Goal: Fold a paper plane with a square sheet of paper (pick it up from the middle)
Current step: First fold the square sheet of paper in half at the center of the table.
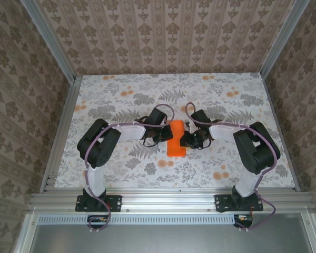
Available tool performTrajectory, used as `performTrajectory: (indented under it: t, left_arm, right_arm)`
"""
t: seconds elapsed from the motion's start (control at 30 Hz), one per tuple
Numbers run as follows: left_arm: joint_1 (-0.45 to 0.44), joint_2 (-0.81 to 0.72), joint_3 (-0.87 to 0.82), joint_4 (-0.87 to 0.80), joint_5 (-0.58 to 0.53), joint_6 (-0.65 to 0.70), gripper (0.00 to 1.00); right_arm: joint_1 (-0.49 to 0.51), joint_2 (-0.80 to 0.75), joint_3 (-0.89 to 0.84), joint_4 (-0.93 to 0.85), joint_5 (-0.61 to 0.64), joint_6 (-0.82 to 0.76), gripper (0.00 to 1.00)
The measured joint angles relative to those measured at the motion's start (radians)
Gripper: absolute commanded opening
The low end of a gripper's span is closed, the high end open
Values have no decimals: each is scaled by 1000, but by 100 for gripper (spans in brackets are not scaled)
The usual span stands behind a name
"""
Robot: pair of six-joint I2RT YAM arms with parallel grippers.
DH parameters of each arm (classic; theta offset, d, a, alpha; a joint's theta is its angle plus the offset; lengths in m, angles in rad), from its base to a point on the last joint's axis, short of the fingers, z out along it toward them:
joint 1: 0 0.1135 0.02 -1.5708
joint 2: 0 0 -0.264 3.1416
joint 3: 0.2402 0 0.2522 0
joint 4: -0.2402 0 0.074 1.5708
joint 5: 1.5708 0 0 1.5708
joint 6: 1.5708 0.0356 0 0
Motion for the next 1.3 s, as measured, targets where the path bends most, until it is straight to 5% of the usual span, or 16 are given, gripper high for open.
performTrajectory:
  t: [0.93,1.3]
  left_arm:
    - [-5,4,8,-5,0,0,7]
    - [-5,6,10,-6,0,11,7]
  right_arm:
    - [43,-144,-185,26,-56,21,19]
    - [9,-196,-63,-9,1,47,19]
